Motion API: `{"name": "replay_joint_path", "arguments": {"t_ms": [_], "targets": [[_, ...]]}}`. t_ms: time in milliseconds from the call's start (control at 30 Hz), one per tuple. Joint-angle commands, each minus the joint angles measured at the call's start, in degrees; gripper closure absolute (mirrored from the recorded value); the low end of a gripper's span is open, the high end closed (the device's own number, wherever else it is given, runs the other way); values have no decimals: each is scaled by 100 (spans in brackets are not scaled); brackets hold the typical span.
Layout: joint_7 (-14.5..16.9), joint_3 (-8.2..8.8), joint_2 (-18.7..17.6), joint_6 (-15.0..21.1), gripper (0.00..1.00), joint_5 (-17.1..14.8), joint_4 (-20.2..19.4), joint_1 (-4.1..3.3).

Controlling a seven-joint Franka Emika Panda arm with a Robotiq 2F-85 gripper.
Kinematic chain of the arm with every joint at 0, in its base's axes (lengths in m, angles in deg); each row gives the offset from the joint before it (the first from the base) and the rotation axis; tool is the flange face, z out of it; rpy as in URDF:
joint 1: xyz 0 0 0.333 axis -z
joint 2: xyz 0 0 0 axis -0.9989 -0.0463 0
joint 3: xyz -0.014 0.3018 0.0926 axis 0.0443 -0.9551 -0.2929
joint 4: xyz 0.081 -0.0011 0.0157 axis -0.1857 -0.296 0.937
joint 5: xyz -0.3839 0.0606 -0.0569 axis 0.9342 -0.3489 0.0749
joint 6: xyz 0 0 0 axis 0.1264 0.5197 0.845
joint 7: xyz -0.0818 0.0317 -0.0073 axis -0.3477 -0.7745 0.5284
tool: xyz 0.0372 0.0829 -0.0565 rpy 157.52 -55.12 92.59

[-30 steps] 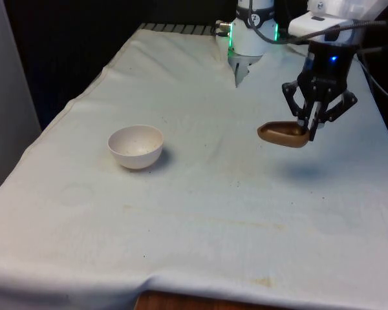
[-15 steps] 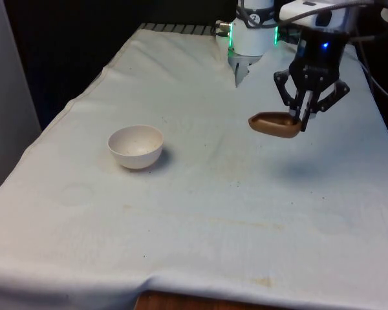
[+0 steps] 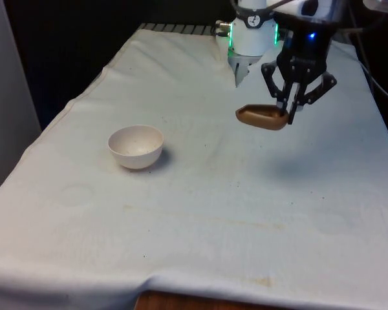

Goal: Pour the coffee beans from the cup into the bowl.

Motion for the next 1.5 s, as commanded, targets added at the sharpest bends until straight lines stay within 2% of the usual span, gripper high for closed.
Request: {"name": "replay_joint_path", "arguments": {"t_ms": [0,200,233,267,300,500,533,567,767,800,833,933,1133,1167,1200,1467], "targets": [[80,-34,52,23,99,-80,-57,57],[149,34,143,29,99,-86,-120,92],[63,80,103,0,99,0,-63,40],[86,103,126,0,99,0,-80,46],[183,69,183,34,99,-92,-149,103],[258,120,246,52,99,-138,-195,143],[183,183,223,0,99,-52,-149,86],[298,149,269,52,99,-166,-212,149],[487,218,338,97,99,-344,-264,189],[407,275,304,23,99,-252,-206,126],[516,235,344,109,99,-378,-269,195],[625,269,367,143,99,-493,-292,212],[882,361,413,172,99,-768,-321,229],[785,413,378,80,99,-653,-258,166],[922,378,424,172,99,-808,-327,235],[1243,544,498,126,99,-1094,-332,235]]}}
